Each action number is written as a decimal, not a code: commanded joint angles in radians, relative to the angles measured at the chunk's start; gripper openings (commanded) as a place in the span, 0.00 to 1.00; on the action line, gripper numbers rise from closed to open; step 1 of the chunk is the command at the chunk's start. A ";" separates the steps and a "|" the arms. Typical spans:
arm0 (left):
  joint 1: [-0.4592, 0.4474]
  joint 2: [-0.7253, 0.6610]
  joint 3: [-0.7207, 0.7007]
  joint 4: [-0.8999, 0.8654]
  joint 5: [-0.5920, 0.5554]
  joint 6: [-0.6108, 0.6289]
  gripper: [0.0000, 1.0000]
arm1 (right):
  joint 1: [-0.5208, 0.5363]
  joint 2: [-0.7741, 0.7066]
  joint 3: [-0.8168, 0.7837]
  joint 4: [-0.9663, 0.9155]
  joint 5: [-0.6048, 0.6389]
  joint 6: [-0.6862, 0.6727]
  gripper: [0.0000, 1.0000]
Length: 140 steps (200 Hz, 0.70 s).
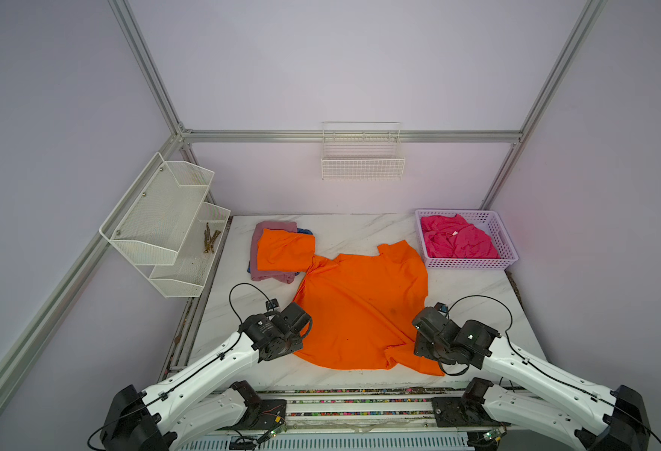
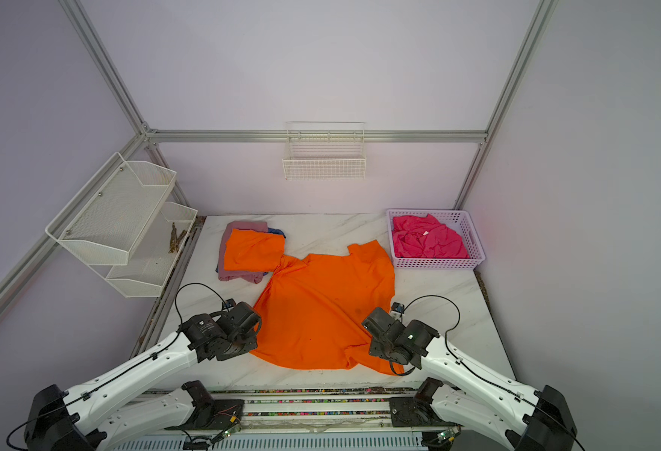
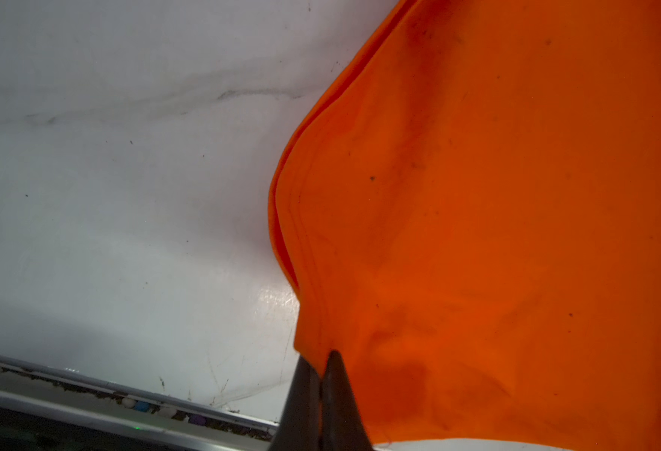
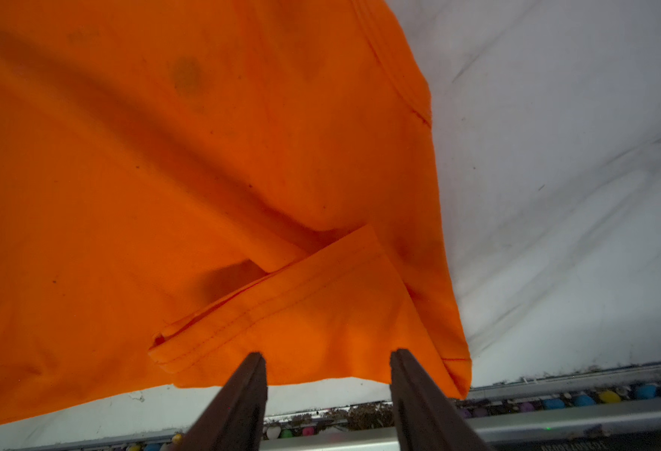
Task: Fold and stack t-shirts
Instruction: Fold the T-shirt.
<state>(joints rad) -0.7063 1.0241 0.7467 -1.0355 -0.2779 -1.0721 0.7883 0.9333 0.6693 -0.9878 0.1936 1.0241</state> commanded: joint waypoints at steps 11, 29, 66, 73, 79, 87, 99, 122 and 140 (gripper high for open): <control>0.070 0.029 0.060 -0.004 -0.033 0.099 0.00 | 0.009 -0.033 -0.007 -0.003 0.018 0.032 0.56; 0.115 0.046 0.067 0.013 -0.017 0.134 0.00 | 0.010 -0.034 -0.001 -0.008 0.022 0.036 0.56; 0.196 0.107 0.076 0.077 0.007 0.221 0.00 | 0.015 -0.038 0.012 -0.017 0.026 0.042 0.56; 0.209 0.126 0.076 0.097 0.018 0.240 0.00 | 0.015 -0.039 0.013 -0.019 0.027 0.046 0.56; 0.223 0.143 0.078 0.111 0.026 0.253 0.00 | 0.015 -0.041 0.014 -0.020 0.025 0.050 0.56; 0.236 0.169 0.084 0.128 0.037 0.270 0.00 | 0.018 -0.043 0.013 -0.022 0.026 0.057 0.56; 0.253 0.209 0.098 0.148 0.046 0.293 0.00 | 0.023 -0.049 0.012 -0.023 0.026 0.068 0.55; 0.281 0.278 0.135 0.180 0.062 0.340 0.00 | 0.039 -0.053 0.009 -0.029 0.031 0.085 0.54; 0.305 0.326 0.164 0.210 0.088 0.377 0.00 | 0.060 -0.040 0.004 -0.021 0.030 0.087 0.54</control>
<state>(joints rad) -0.4332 1.3113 0.8536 -0.8986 -0.2234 -0.7807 0.8227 0.8917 0.6693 -0.9970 0.2020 1.0882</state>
